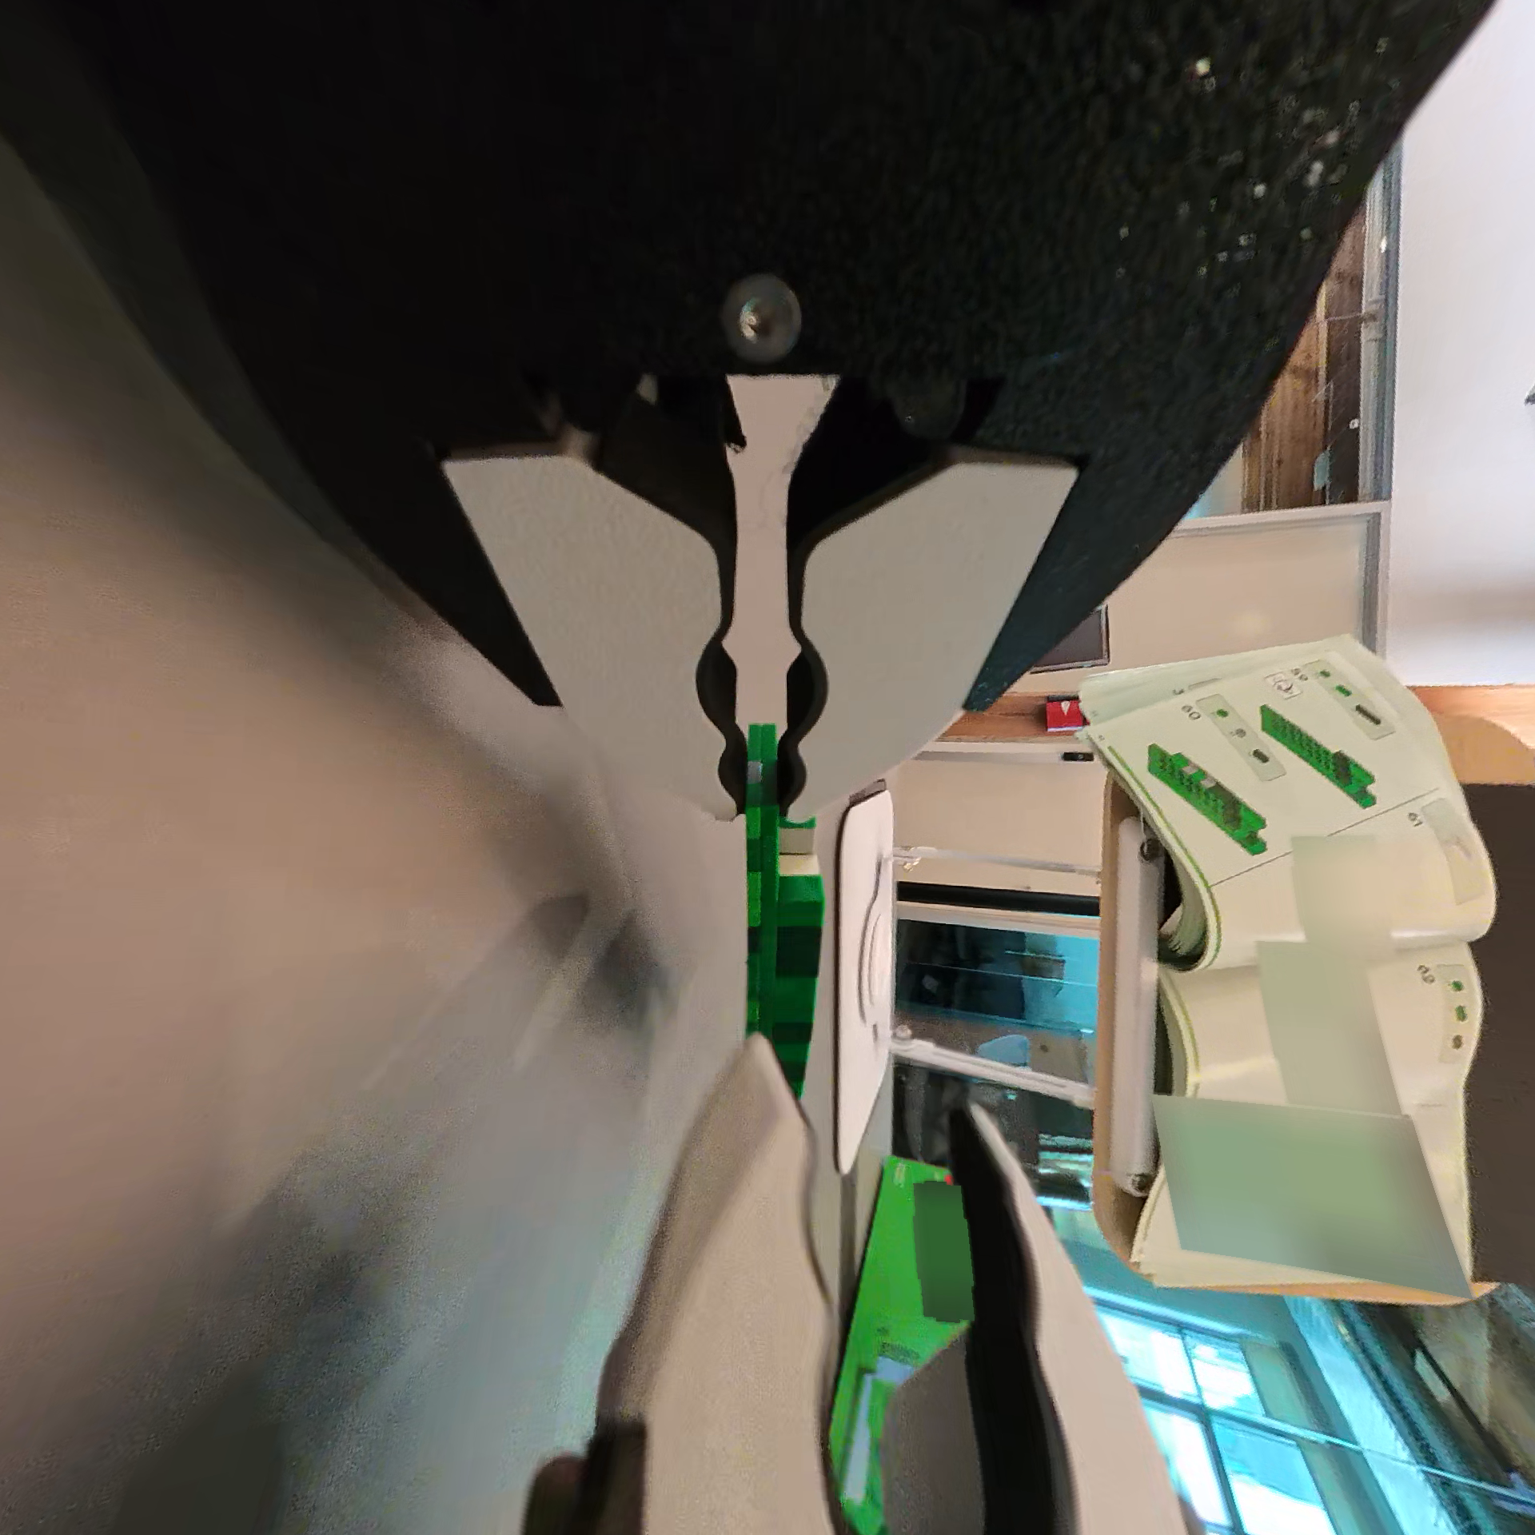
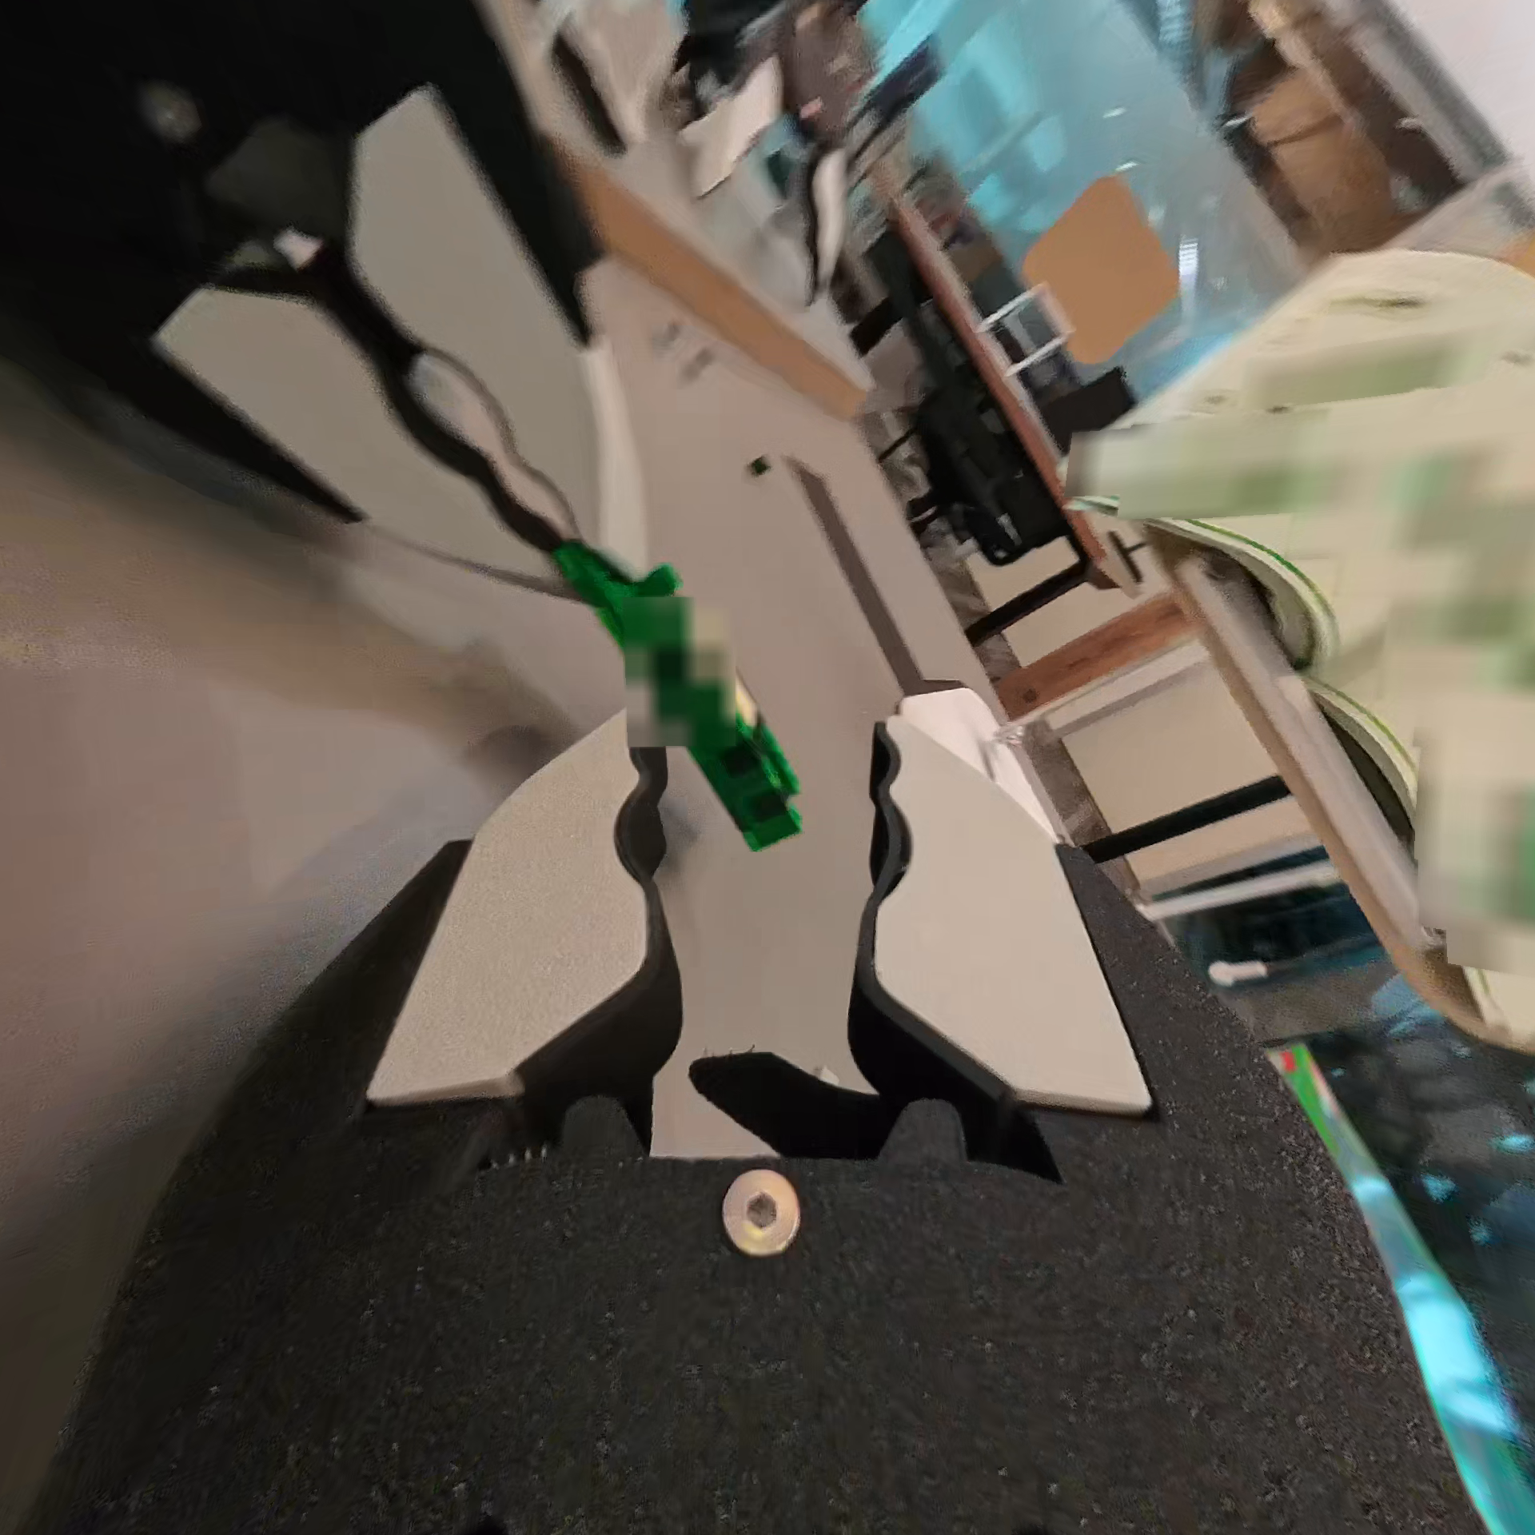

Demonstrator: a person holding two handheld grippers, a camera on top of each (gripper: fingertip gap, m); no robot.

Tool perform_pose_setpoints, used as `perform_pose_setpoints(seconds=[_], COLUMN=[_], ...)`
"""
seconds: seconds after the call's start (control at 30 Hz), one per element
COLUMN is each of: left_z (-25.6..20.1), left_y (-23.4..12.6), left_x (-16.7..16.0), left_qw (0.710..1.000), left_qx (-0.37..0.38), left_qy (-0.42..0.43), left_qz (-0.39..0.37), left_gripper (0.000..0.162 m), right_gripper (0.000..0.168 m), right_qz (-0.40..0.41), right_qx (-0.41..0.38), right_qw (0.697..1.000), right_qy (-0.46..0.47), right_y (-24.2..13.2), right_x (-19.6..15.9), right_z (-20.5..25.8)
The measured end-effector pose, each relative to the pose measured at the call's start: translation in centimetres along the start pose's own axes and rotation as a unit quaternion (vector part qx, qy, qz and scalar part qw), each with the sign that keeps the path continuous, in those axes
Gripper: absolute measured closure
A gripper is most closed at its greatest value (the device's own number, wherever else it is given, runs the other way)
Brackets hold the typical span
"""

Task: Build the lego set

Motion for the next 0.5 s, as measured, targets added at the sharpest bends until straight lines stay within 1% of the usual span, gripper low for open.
perform_pose_setpoints(seconds=[0.07,0.13,0.2,0.27,0.37,0.43,0.5], left_z=[0.1,0.2,0.4,0.7,1.1,1.4,1.5], left_y=[0.0,0.0,0.1,0.2,0.5,0.5,0.6], left_x=[-0.3,-0.5,-0.8,-1.4,-2.6,-3.2,-3.6], left_qw=[1.000,1.000,0.998,0.993,0.985,0.982,0.978], left_qx=[0.002,0.003,-0.007,-0.024,-0.024,-0.014,-0.013], left_qy=[-0.008,-0.020,-0.060,-0.116,-0.167,-0.183,-0.199], left_qz=[0.004,0.005,0.005,0.009,0.036,0.053,0.061], left_gripper=[0.156,0.156,0.156,0.156,0.156,0.156,0.156], right_gripper=[0.123,0.123,0.125,0.127,0.133,0.137,0.137], right_qz=[-0.054,-0.104,-0.142,-0.163,-0.179,-0.167,-0.157], right_qx=[-0.040,-0.075,-0.110,-0.123,-0.131,-0.128,-0.123], right_qw=[0.996,0.985,0.969,0.956,0.950,0.956,0.962], right_qy=[0.055,0.116,0.172,0.210,0.221,0.202,0.189], right_y=[-0.8,-1.0,-0.4,0.3,1.4,2.4,3.0], right_x=[-0.8,-1.9,-3.1,-3.5,-4.0,-4.4,-4.3], right_z=[-1.3,-2.8,-4.4,-5.7,-6.8,-6.9,-7.0])
Point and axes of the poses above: each gripper's, where its closed fingertips meet, y out along the fingers, x out of its top, z = x × y across the jaws, the point moved 10 cm from there along -y, back along the fingers, and after that the axes turned 14 degrees about x, right-handed, at the moved point
